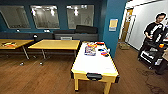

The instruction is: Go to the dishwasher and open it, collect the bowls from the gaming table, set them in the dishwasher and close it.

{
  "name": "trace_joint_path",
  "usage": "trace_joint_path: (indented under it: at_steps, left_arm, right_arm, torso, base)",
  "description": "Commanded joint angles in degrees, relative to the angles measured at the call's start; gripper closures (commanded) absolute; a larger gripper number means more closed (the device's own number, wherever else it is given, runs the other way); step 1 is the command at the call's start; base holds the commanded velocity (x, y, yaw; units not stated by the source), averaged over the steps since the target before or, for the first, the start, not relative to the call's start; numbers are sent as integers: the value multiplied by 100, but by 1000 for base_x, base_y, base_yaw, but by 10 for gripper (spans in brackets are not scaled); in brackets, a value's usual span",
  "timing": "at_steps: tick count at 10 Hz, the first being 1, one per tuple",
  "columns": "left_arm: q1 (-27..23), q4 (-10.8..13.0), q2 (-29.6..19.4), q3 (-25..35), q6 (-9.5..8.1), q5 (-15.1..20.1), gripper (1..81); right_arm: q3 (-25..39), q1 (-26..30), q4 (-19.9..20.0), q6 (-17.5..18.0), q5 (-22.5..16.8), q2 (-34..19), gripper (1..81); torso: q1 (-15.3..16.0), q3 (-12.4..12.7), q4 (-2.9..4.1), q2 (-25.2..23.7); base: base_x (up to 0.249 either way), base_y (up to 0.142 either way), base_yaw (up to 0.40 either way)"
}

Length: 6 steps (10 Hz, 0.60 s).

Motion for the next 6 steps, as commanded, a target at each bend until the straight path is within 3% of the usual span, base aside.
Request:
trace_joint_path:
  at_steps: [1,6]
  left_arm:
    - [-224,126,-74,-43,20,315,811]
    - [-207,118,-13,-52,20,227,811]
  right_arm:
    - [35,219,-61,-33,-343,-140,811]
    - [8,210,-61,-33,-343,-105,811]
  torso:
    - [1,0,0,0]
    - [1,0,0,0]
  base:
    - [0,0,-392]
    - [0,0,-399]
